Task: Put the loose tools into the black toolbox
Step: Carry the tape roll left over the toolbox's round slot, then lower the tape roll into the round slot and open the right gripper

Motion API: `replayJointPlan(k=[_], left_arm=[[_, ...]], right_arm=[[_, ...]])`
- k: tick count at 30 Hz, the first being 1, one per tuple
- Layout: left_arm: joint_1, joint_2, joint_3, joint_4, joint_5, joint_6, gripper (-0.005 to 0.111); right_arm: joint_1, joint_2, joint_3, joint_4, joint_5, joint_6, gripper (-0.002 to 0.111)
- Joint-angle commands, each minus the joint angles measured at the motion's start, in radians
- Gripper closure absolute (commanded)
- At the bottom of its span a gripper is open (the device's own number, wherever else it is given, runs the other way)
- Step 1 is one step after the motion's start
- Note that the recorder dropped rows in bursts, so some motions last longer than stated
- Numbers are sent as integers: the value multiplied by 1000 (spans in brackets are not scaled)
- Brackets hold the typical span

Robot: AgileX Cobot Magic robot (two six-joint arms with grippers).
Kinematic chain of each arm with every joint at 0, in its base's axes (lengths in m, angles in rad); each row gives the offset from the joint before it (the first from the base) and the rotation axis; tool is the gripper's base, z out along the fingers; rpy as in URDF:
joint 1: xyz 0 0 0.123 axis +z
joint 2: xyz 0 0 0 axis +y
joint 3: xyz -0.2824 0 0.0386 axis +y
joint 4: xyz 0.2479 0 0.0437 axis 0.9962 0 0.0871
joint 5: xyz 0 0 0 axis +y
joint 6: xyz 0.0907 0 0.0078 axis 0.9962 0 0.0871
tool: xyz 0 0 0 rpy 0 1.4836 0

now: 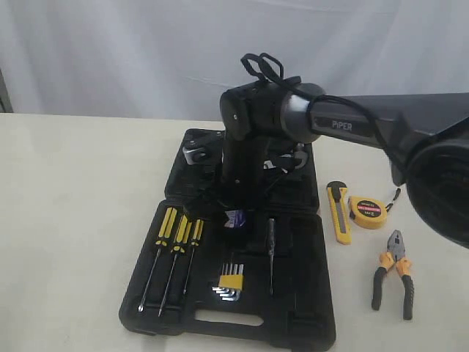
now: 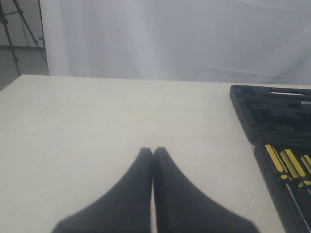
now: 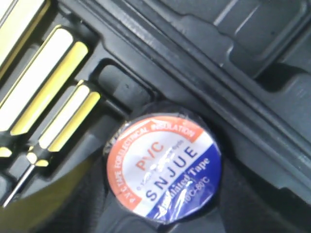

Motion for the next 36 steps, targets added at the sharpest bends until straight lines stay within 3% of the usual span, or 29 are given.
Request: replayJointPlan(k=[1, 33, 36], left_arm=[[-2, -3, 2, -2, 1, -2, 107], [-2, -3, 2, -2, 1, -2, 107], [-2, -3, 2, -2, 1, -2, 107]], right_arm=[[1, 1, -5, 3, 11, -1, 46], [1, -72, -5, -82, 40, 44, 46], [1, -72, -5, -76, 18, 44, 53]])
